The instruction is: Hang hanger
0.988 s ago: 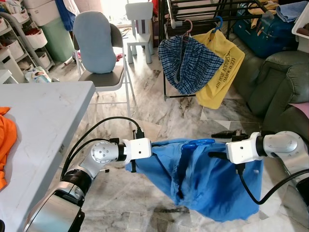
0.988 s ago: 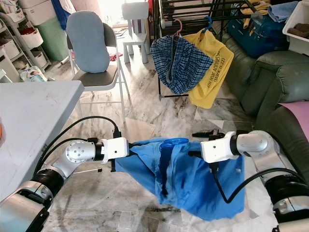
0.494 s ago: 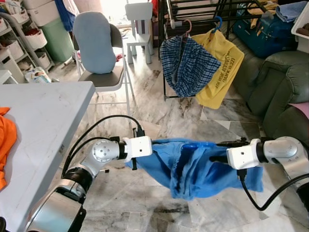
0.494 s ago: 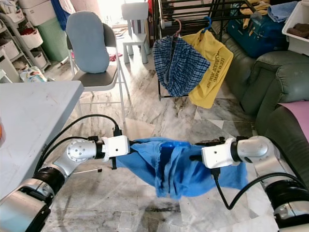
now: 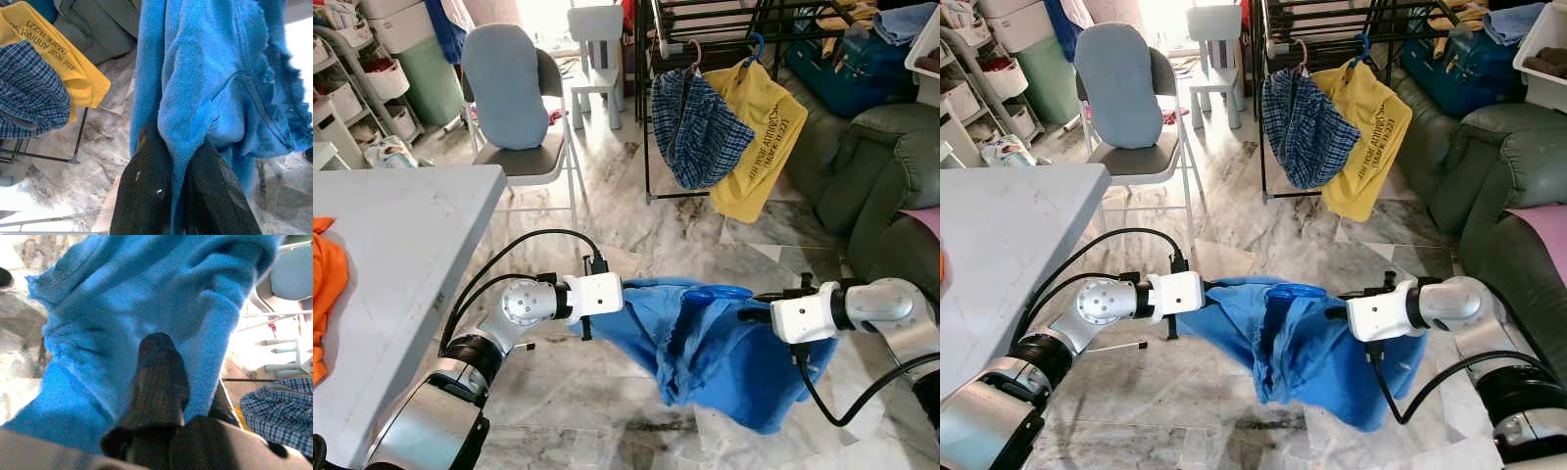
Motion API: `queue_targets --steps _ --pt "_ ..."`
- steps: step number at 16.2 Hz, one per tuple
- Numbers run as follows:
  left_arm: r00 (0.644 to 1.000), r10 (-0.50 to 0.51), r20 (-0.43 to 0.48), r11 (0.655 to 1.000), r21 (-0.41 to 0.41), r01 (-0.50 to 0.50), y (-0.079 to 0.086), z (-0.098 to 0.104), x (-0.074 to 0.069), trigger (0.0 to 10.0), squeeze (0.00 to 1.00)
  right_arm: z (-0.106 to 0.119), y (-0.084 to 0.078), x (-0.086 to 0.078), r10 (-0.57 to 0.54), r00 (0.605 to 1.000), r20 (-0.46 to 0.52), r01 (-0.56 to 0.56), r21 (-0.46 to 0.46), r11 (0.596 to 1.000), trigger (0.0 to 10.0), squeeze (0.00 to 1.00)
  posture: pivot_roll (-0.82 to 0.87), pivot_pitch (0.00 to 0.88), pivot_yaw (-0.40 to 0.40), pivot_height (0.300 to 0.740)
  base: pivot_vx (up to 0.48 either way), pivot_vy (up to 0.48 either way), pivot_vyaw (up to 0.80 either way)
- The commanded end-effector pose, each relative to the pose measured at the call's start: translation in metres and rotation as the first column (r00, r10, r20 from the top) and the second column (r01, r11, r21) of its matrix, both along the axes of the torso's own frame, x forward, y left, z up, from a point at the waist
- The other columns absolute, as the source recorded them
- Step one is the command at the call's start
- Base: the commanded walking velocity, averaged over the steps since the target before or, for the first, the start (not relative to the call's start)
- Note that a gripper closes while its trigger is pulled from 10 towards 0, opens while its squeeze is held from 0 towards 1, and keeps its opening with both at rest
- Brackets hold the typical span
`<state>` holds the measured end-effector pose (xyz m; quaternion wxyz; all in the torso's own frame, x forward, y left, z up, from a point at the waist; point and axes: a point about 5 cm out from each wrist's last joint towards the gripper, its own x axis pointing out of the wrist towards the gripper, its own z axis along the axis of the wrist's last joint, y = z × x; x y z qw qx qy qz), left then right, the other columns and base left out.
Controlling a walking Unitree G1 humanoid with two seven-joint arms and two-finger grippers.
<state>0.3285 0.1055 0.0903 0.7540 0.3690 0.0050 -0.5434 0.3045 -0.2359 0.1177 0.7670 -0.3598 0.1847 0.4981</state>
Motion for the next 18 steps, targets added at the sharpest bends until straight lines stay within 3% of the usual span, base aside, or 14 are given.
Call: queue_targets --steps 1,9,10,11,12,14,15,16,18 --pt "0.998 0.018 0.057 0.999 -0.05 -0.015 -0.003 0.014 0.007 0.0 0.0 -0.003 0.007 0.0 0.02 1.0 0.004 -0.02 0.013 1.0 0.0 0.0 -0.16 0.0 0.081 0.74 0.0 0.0 0.0" --pt "0.999 0.029 0.043 0.998 -0.065 -0.027 -0.004 0.009 0.004 0.0 0.0 -0.005 0.005 0.003 -0.055 0.996 0.072 0.053 0.026 0.998 0.0 0.0 -0.17 0.0 0.078 0.74 0.0 0.0 0.0" --pt "0.998 0.037 0.043 0.997 -0.07 -0.034 -0.004 0.009 0.005 0.5 0.0 -0.004 0.006 0.004 -0.06 0.995 0.083 0.057 0.035 0.998 0.0 0.0 -0.17 0.0 0.078 0.74 0.0 0.0 0.0" --pt "0.999 0.053 0.002 0.994 -0.099 -0.053 -0.003 0.008 0.005 10.0 1.0 -0.001 0.009 0.006 -0.077 0.99 0.115 0.069 0.066 0.995 0.0 0.0 -0.17 0.0 0.078 0.74 0.0 0.0 0.0" --pt "0.999 0.048 -0.018 0.992 -0.116 -0.05 -0.003 0.007 0.004 10.0 1.0 0.0 0.01 0.008 -0.09 0.987 0.13 0.081 0.074 0.994 0.0 0.0 -0.17 0.0 0.078 0.74 0.0 0.0 0.0" --pt "0.999 0.024 0.039 0.992 -0.126 -0.018 -0.004 0.011 0.001 10.0 1.0 -0.004 0.009 0.008 -0.112 0.984 0.137 0.106 0.05 0.993 0.0 0.0 -0.16 0.0 0.076 0.74 0.0 0.0 0.0" --pt "0.998 0.019 0.064 0.985 -0.175 -0.007 -0.005 0.017 0.0 10.0 1.0 -0.007 0.009 0.008 -0.148 0.979 0.141 0.141 0.063 0.988 0.0 0.0 -0.16 0.0 0.07 0.74 0.0 0.0 0.0" --pt "0.996 0.007 0.085 0.982 -0.188 0.009 -0.003 0.017 -0.005 10.0 1.0 -0.009 0.013 0.012 -0.245 0.961 0.13 0.228 0.134 0.964 0.0 0.0 -0.15 0.0 0.059 0.74 0.0 0.0 0.0" --pt "0.996 0.017 0.087 0.982 -0.189 0.0 0.002 0.011 -0.01 10.0 1.0 -0.014 0.015 0.014 -0.291 0.944 0.154 0.273 0.126 0.954 0.0 0.0 -0.14 0.0 0.05 0.74 0.0 0.0 0.0"
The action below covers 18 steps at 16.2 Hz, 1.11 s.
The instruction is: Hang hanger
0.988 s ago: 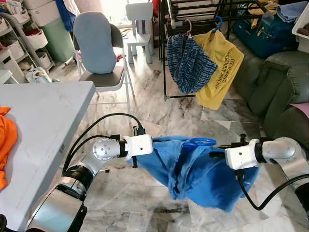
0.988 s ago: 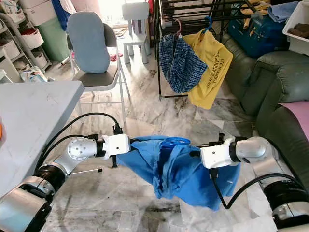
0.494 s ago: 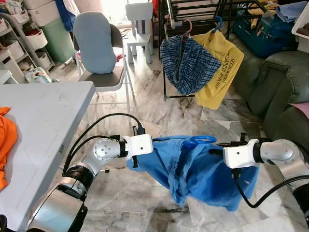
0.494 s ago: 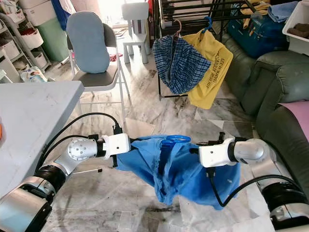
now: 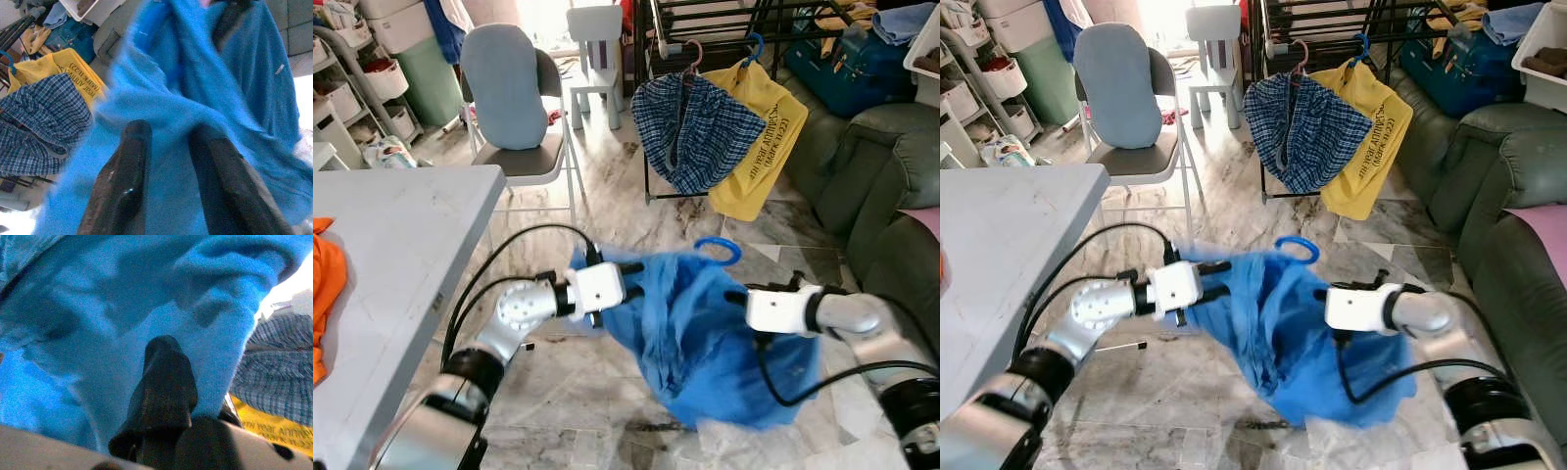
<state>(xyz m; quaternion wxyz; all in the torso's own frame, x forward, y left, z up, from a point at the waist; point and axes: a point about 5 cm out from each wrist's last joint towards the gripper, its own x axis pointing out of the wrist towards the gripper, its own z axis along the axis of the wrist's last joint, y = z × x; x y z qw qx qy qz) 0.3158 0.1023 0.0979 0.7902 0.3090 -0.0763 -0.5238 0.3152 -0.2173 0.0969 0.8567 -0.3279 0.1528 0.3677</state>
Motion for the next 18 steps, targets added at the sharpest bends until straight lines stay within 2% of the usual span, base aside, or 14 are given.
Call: queue_targets --steps 1,2,5,6,8,9,10,11,12,14,15,16,17,18 --pt "1.0 0.024 0.006 1.0 0.008 -0.024 0.009 -0.002 -0.001 10.0 1.0 0.003 0.001 0.004 -0.045 0.999 0.029 0.044 0.017 0.999 0.0 0.0 -0.14 0.0 0.049 0.74 0.0 0.0 0.0" --pt "0.998 0.069 0.012 0.997 -0.026 -0.068 0.011 -0.003 -0.002 10.0 1.0 -0.001 0.005 0.004 -0.097 0.995 0.007 0.097 0.065 0.993 0.0 0.0 -0.14 0.0 0.047 0.74 0.0 0.0 0.0" --pt "0.989 0.141 0.037 0.986 -0.091 -0.138 0.011 -0.001 -0.003 10.0 1.0 -0.007 0.007 0.005 -0.199 0.98 -0.014 0.199 0.081 0.977 0.0 0.0 -0.15 0.0 0.039 0.74 0.0 0.0 0.0" --pt "0.976 0.213 0.041 0.97 -0.128 -0.206 0.012 -0.002 -0.002 10.0 1.0 -0.009 0.005 0.008 -0.295 0.955 -0.018 0.295 0.108 0.949 0.0 0.0 -0.15 0.0 0.039 0.74 0.0 0.0 0.0" --pt "0.964 0.266 0.006 0.949 -0.179 -0.261 0.013 -0.005 -0.004 10.0 1.0 -0.009 0.002 0.009 -0.384 0.923 -0.038 0.385 0.159 0.909 0.0 0.0 -0.16 0.0 0.041 0.74 0.0 0.0 0.0" --pt "0.929 0.366 -0.058 0.898 -0.238 -0.369 0.017 -0.009 -0.003 10.0 1.0 -0.009 -0.002 0.008 -0.457 0.888 -0.055 0.458 0.202 0.865 0.0 0.0 -0.16 0.0 0.042 0.74 0.0 0.0 0.0" --pt "0.86 0.495 -0.124 0.807 -0.301 -0.508 0.023 -0.014 -0.004 10.0 1.0 -0.011 -0.008 0.004 -0.55 0.833 -0.068 0.548 0.248 0.799 0.0 0.0 -0.17 0.0 0.042 0.74 0.0 0.0 0.0" --pt "0.828 0.534 -0.172 0.762 -0.326 -0.56 0.025 -0.017 -0.005 10.0 1.0 -0.009 -0.01 0.002 -0.592 0.804 -0.056 0.581 0.286 0.762 0.0 0.0 -0.17 0.0 0.044 0.74 0.0 0.0 0.0" --pt "0.777 0.581 -0.242 0.684 -0.373 -0.627 0.03 -0.019 -0.009 10.0 1.0 -0.004 -0.008 -0.001 -0.627 0.779 -0.027 0.599 0.329 0.73 0.0 0.0 -0.18 0.0 0.05 0.74 0.0 0.0 0.0" --pt "0.703 0.654 -0.279 0.586 -0.402 -0.704 0.041 -0.021 -0.012 10.0 1.0 -0.005 -0.005 -0.009 -0.666 0.745 -0.046 0.635 0.357 0.685 0.0 0.0 -0.18 0.0 0.055 0.74 0.0 0.0 0.0" --pt "0.661 0.689 -0.297 0.531 -0.413 -0.74 0.048 -0.021 -0.011 10.0 1.0 -0.007 -0.005 -0.013 -0.699 0.712 -0.065 0.667 0.373 0.645 1.1 0.0 -0.18 0.0 0.058 0.74 0.0 0.0 0.0" --pt "0.615 0.716 -0.33 0.474 -0.418 -0.775 0.057 -0.021 -0.012 10.0 1.0 -0.014 -0.006 -0.021 -0.752 0.652 -0.103 0.725 0.377 0.577 10.0 0.0 -0.18 0.0 0.06 0.74 0.0 0.0 0.0" --pt "0.604 0.724 -0.333 0.462 -0.416 -0.783 0.058 -0.021 -0.014 10.0 1.0 -0.017 -0.007 -0.024 -0.772 0.628 -0.102 0.745 0.366 0.558 10.0 0.0 -0.17 0.0 0.06 0.74 0.0 0.0 0.0" --pt "0.58 0.737 -0.347 0.44 -0.405 -0.802 0.062 -0.022 -0.017 10.0 1.0 -0.02 -0.009 -0.031 -0.813 0.57 -0.119 0.785 0.373 0.495 10.0 0.0 -0.17 0.0 0.062 0.74 0.0 0.0 0.0"
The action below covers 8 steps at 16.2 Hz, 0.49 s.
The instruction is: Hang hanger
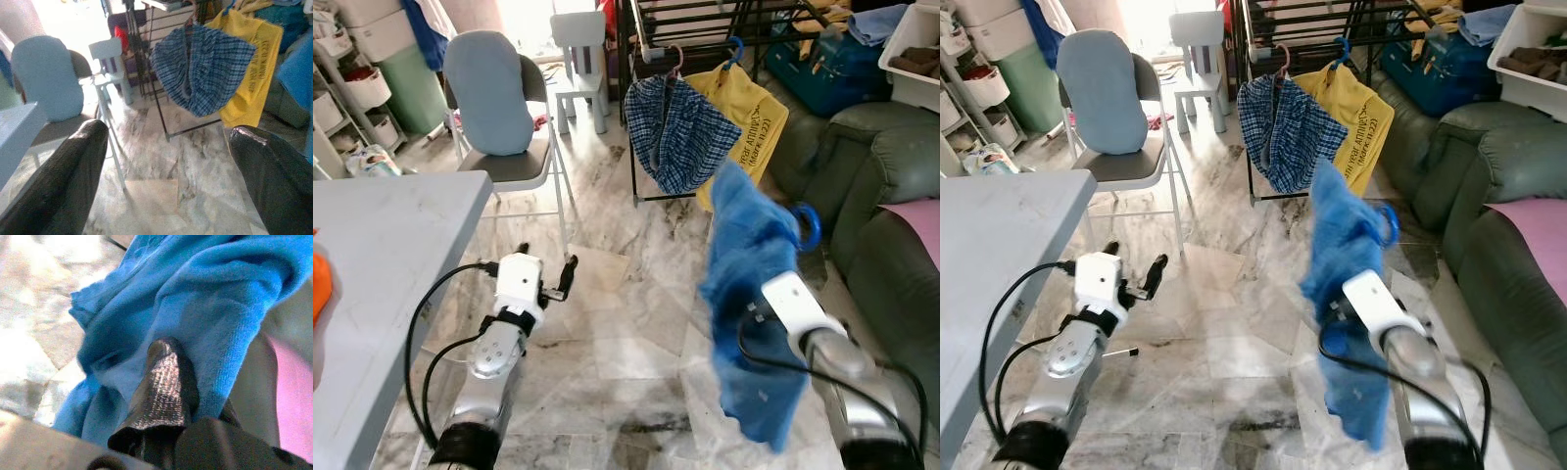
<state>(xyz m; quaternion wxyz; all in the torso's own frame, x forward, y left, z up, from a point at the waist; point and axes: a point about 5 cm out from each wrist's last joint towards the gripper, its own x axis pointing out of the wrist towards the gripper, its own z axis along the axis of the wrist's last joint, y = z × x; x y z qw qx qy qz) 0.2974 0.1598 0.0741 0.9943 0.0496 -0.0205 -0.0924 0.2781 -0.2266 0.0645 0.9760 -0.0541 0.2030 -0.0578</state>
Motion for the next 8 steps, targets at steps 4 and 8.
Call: queue_targets --steps 4,8 --pt "0.998 0.019 -0.056 0.999 -0.045 -0.022 0.007 -0.001 -0.003 10.0 0.0 0.008 0.005 -0.006 -0.069 0.997 0.02 0.068 0.047 0.997 10.0 0.0 -0.17 0.0 0.067 0.74 0.0 0.0 0.0" --pt "0.997 -0.024 -0.069 0.996 -0.084 0.019 -0.004 0.005 -0.001 10.0 0.0 0.004 -0.01 -0.01 -0.172 0.985 -0.036 0.172 -0.001 0.985 10.0 0.0 -0.18 0.0 0.071 0.74 0.204 0.0 0.0"
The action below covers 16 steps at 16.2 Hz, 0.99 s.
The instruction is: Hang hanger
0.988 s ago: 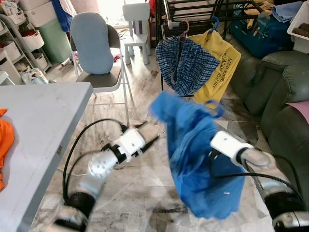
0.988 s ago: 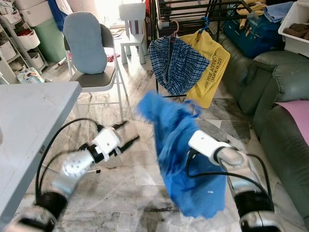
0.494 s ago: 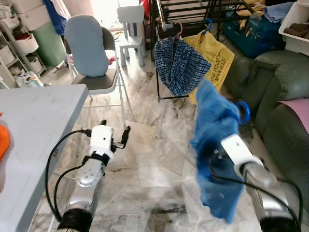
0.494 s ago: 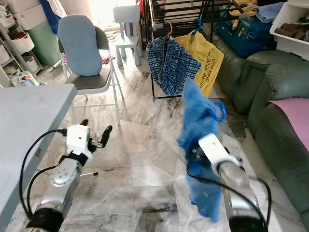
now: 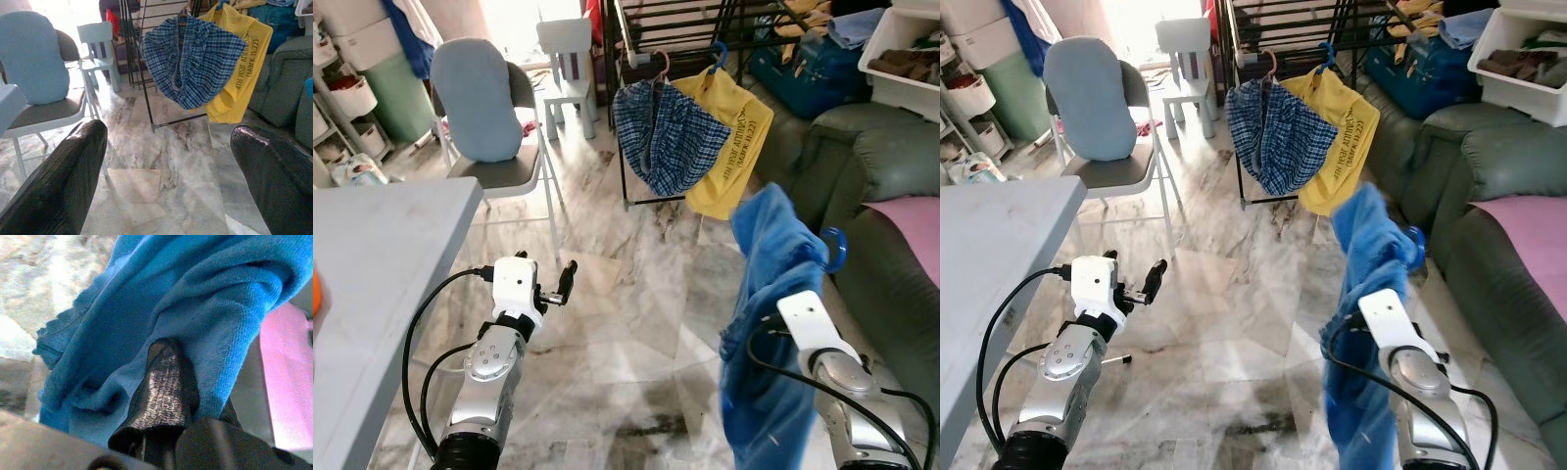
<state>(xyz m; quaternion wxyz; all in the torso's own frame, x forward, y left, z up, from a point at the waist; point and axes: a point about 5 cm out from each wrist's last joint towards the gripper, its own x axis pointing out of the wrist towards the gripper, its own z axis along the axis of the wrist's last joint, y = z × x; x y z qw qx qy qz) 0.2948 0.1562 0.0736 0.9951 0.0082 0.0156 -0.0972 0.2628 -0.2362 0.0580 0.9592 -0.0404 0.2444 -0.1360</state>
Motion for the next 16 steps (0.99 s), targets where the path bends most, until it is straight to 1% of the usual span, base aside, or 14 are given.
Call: queue_targets --steps 1,3,10,16 --pt "1.0 -0.017 0.009 1.0 -0.012 0.017 -0.001 0.005 0.001 10.0 0.0 0.011 0.0 0.006 -0.008 0.999 0.046 0.007 0.007 1.0 10.0 0.0 -0.18 0.0 0.072 0.74 0.352 0.0 0.0" --pt "1.0 -0.021 0.003 1.0 -0.008 0.021 -0.002 0.004 -0.001 10.0 0.0 0.014 0.004 0.009 0.006 0.998 0.055 -0.007 0.008 1.0 10.0 0.0 -0.18 0.0 0.072 0.74 0.392 0.0 0.0" --pt "1.0 -0.029 -0.009 0.999 -0.02 0.029 -0.005 0.006 0.0 10.0 0.0 0.015 0.006 0.015 0.012 0.998 0.056 -0.012 0.012 1.0 10.0 0.0 -0.17 0.0 0.065 0.74 0.418 0.0 0.0" --pt "0.999 -0.038 -0.028 0.999 -0.037 0.037 -0.011 0.003 -0.002 10.0 0.0 0.014 0.006 0.015 0.008 0.999 0.052 -0.009 0.014 1.0 10.0 0.0 -0.18 0.0 0.069 0.74 0.436 0.0 0.0"
